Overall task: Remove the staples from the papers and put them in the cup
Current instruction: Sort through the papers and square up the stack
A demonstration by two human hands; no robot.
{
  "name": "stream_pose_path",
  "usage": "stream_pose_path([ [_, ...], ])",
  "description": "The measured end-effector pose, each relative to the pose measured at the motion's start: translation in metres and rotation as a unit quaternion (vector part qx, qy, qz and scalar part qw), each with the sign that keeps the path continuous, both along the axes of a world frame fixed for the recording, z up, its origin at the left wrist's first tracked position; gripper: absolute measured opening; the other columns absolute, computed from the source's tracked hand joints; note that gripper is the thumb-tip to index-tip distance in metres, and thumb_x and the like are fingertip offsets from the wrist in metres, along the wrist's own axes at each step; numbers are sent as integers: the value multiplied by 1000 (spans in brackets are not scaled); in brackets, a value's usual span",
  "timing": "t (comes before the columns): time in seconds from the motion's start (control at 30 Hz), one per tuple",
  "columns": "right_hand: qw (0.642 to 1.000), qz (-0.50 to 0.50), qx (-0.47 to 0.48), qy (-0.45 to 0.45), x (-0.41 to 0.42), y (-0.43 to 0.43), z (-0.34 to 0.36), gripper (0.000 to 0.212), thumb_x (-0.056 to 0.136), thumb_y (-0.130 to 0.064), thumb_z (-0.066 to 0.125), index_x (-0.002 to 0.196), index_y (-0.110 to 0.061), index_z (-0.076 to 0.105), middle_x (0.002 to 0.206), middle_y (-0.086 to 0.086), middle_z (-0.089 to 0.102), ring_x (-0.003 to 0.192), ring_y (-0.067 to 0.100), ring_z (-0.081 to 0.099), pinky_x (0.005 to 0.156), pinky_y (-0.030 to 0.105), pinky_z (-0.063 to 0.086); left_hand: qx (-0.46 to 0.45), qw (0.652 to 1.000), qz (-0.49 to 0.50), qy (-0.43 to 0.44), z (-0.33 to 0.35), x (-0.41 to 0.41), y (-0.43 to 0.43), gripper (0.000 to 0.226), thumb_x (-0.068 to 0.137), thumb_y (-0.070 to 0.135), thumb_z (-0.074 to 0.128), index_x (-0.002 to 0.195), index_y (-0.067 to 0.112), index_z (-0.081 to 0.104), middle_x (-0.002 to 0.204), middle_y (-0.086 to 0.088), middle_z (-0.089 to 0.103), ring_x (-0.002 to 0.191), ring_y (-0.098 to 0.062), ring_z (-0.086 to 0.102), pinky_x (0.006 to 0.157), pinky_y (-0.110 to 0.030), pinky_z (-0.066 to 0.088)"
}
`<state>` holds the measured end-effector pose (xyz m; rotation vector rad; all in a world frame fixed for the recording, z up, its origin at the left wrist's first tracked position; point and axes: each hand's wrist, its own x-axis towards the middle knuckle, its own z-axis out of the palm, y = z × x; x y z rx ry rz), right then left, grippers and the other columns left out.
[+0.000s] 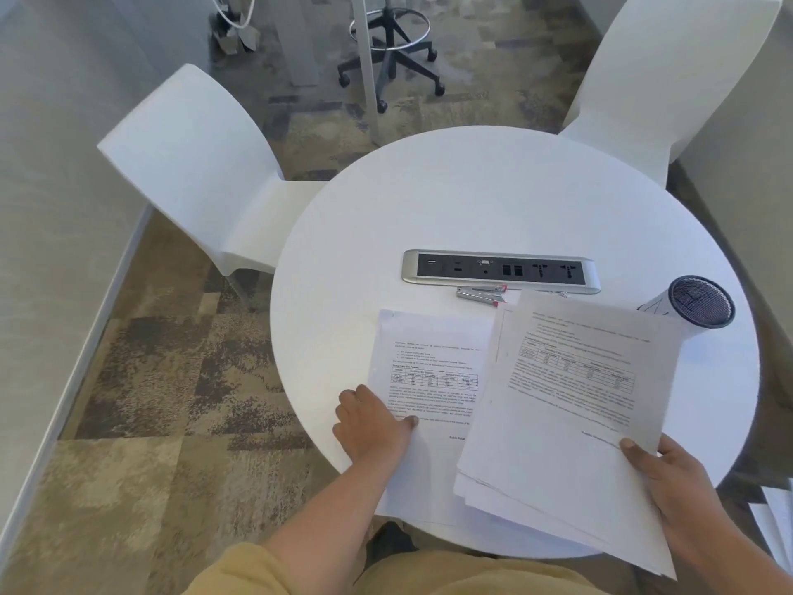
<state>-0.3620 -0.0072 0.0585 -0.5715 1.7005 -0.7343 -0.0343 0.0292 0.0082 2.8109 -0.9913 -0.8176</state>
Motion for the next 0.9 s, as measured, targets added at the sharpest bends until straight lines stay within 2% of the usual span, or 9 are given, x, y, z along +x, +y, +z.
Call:
stream_pose_path([
  [0.17,1000,-13,-11,-2,1,1,7,23,94,-6,59,116,-10,63,96,11,76,84,34,69,72,40,55,-40,994,80,67,-7,2,-5,90,65,41,91,129,5,40,135,-12,37,120,-31,47,97,-38,47],
  [0.27,1000,-16,-4,1,2,-1,11,25,94,-7,59,120,-9,61,107,14,71,89,36,68,74,42,55,-78,975,154,142,-7,8,-8,85,60,25,96,122,6,40,128,-12,40,108,-35,56,85,-42,51],
  [0.43,1000,-4,-1,8,3,0,20,24,96,-7,57,119,-10,59,103,10,70,85,34,67,67,38,52,-27,980,122,154,-11,21,-6,67,59,45,90,101,17,46,101,1,59,91,-25,63,81,-41,55],
  [0.5,1000,1,-1,14,2,0,21,24,96,-7,56,120,-10,59,105,11,69,84,34,66,66,37,51,-14,991,89,95,-13,25,-5,53,67,50,83,99,19,55,101,2,57,92,-25,63,82,-38,52],
  [0.57,1000,1,-6,17,1,0,22,26,96,-8,56,122,-10,58,110,14,68,85,34,66,66,37,51,-51,994,71,63,-13,28,-4,29,80,41,75,85,19,56,98,-1,54,84,-23,58,80,-37,48],
  [0.67,1000,9,-10,26,-1,0,24,27,97,-10,54,124,-9,56,111,13,67,84,33,65,62,35,49,-131,973,80,170,-12,29,3,25,93,23,64,77,15,46,85,-4,53,66,-18,45,64,-32,39],
  [0.73,999,11,-17,30,-3,-1,25,26,98,-10,53,123,-8,56,109,13,66,81,31,64,61,33,48,-177,957,73,220,-6,33,6,15,97,20,58,85,13,54,85,-3,60,69,-17,51,62,-30,39],
  [0.8,999,9,-22,37,-7,-3,24,24,98,-11,54,122,-9,57,108,12,67,82,32,65,62,34,49,-203,951,61,225,2,38,6,19,99,21,56,82,14,60,80,0,64,70,-16,56,60,-30,40],
  [0.9,998,-3,-26,61,-14,-2,20,17,97,-13,56,113,-15,62,103,9,70,83,34,67,69,42,55,-234,938,62,248,14,51,10,40,98,25,61,62,10,53,58,-4,53,54,-16,43,54,-30,27],
])
